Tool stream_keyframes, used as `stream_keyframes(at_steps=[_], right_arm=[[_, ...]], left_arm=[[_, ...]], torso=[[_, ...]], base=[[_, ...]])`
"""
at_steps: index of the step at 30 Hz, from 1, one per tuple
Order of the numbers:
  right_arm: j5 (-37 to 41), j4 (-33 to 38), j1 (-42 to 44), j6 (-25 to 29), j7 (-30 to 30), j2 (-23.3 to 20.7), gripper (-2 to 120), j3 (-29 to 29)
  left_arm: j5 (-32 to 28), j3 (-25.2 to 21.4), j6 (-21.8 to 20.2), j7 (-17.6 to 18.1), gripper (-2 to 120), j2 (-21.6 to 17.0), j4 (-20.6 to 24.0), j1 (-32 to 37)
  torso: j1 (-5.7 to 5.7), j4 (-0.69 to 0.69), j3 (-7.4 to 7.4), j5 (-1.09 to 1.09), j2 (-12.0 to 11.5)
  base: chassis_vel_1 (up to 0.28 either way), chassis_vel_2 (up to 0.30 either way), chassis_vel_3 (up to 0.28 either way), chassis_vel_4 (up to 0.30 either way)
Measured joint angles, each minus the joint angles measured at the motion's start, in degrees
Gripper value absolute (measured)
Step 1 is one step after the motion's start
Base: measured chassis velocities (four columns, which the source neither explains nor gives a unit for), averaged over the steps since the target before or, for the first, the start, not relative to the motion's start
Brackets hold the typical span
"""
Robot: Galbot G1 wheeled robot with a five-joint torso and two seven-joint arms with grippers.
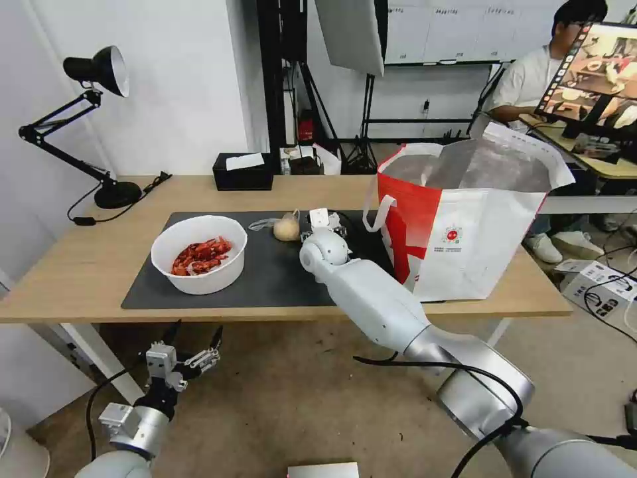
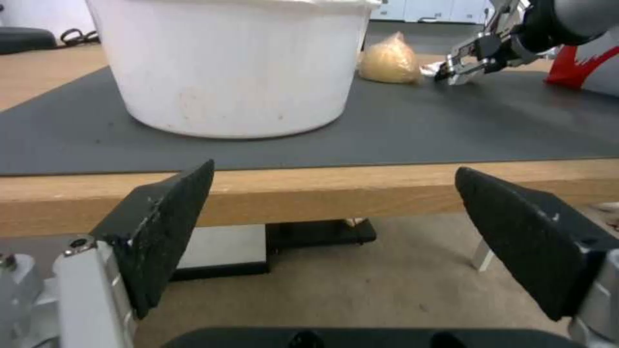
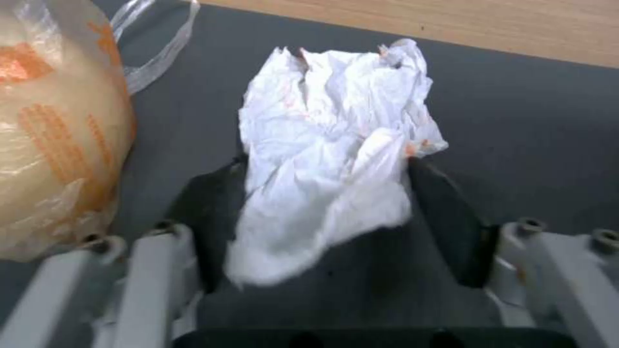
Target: Pick up the trash from the table and place it into the takeout bag.
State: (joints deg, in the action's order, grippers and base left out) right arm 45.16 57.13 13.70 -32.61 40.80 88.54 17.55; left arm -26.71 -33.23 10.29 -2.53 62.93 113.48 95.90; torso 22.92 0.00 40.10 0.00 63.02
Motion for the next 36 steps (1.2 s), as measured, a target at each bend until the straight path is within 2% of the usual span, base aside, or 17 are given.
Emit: stream_keyframes(at_steps=[4,5,8,12,14,15,17,25,29,32,33,35,36], right_arm=[[-0.09,0.1,0.59,0.16,-0.22,0.04,44,-0.51],[-0.09,0.1,0.59,0.16,-0.22,0.04,44,-0.51],[0.17,0.47,1.02,0.21,-0.28,-0.03,31,-0.79],[0.36,0.49,1.08,0.21,-0.29,-0.26,22,-0.94],[0.47,0.61,1.07,0.21,-0.26,-0.53,10,-0.96],[0.47,0.61,1.07,0.21,-0.26,-0.53,10,-0.96],[0.56,0.74,1.04,0.21,-0.04,-0.77,1,-0.98],[0.52,3.88,1.85,1.31,1.59,-1.82,0,-0.97],[0.46,8.81,3.34,2.93,3.76,-3.55,0,-0.88],[0.44,15.9,5.8,5.66,7.58,-6.1,0,-0.01],[0.44,15.9,5.8,5.66,7.58,-6.1,0,-0.01],[-1.38,22.05,8.0,7.87,9.33,-8.14,0,1.11],[-1.38,22.05,8.0,7.87,9.33,-8.14,0,1.11]], left_arm=[[0.23,0.31,0.02,0.0,100,-0.09,-0.03,-0.08],[0.23,0.31,0.02,0.0,100,-0.09,-0.03,-0.08],[0.45,0.44,0.12,0.0,100,-0.08,0.12,0.1],[0.51,0.44,0.14,0.0,100,-0.05,0.2,0.19],[0.52,0.41,0.17,0.01,100,0.01,0.19,0.18],[0.52,0.41,0.17,0.01,100,0.01,0.19,0.18],[0.53,0.38,0.27,0.02,100,0.06,0.19,0.27],[0.55,0.34,0.58,0.07,100,0.05,0.3,0.27],[0.55,0.3,0.71,0.11,100,-0.01,0.45,0.25],[0.65,0.24,0.92,0.18,100,0.19,0.41,0.23],[0.65,0.24,0.92,0.18,100,0.19,0.41,0.23],[0.71,0.08,1.11,0.23,100,0.23,0.35,0.3],[0.71,0.08,1.11,0.23,100,0.23,0.35,0.3]], torso=[[0.0,0.01,-0.01,0.01,0.02],[0.0,0.01,-0.01,0.01,0.02],[0.0,0.02,-0.01,0.01,0.02],[-0.01,0.03,-0.01,0.01,0.02],[0.0,0.01,0.0,0.01,0.02],[0.0,0.01,0.0,0.01,0.02],[0.0,-0.02,0.01,0.0,0.01],[0.01,-0.04,0.02,-0.01,0.0],[0.0,-0.01,0.02,-0.01,0.0],[0.0,-0.02,0.02,0.0,-0.01],[0.0,-0.02,0.02,0.0,-0.01],[0.0,-0.01,0.0,0.0,0.0],[0.0,-0.01,0.0,0.0,0.0]], base=[[0.0,0.0,0.0,0.0],[0.0,0.0,0.0,0.0],[0.0,0.0,0.0,0.0],[0.0,0.0,0.0,0.0],[0.0,0.0,0.0,0.0],[0.0,0.0,0.0,0.0],[0.0,0.0,0.0,0.0],[0.0,0.0,0.0,0.0],[0.0,0.0,0.0,0.0],[0.0,0.0,0.0,0.0],[0.0,0.0,0.0,0.0],[0.0,0.0,0.0,0.0],[0.0,0.0,0.0,0.0]])
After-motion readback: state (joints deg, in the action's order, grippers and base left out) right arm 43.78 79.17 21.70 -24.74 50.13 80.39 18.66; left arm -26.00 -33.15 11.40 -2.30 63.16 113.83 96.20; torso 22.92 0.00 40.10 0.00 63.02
